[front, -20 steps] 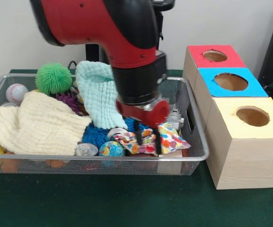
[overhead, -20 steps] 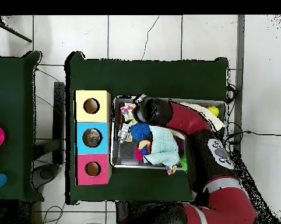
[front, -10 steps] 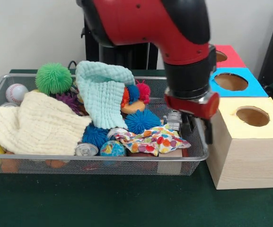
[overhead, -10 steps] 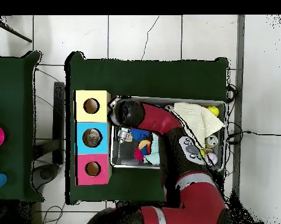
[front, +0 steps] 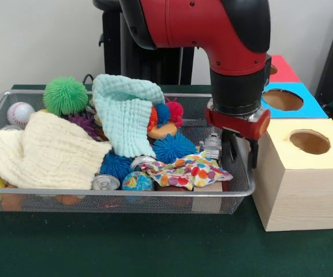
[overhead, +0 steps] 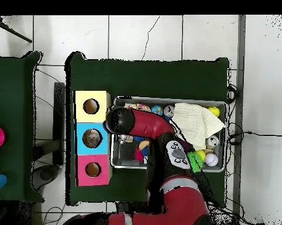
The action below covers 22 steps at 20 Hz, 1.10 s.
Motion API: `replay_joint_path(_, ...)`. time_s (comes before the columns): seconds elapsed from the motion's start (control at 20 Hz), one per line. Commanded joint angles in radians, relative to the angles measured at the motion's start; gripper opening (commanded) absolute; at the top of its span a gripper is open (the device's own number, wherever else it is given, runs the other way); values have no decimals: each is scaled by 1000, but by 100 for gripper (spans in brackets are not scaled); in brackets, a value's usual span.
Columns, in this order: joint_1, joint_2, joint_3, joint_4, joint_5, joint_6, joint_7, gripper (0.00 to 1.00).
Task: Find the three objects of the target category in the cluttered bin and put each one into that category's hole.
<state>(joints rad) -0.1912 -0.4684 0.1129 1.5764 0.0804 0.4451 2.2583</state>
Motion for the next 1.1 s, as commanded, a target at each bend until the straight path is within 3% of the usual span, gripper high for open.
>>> replay_joint_path(0.05, 87, 14, -150, -12, -21, 147, 177, 100)
replay_joint_path(0.35, 198, 23, -370, -209, -150, 320, 77, 100)
replay_joint_path(0.85, 193, 19, -414, -293, -254, 384, 33, 100)
replay_joint_path(1.1, 155, 46, -412, -287, -283, 316, 18, 100)
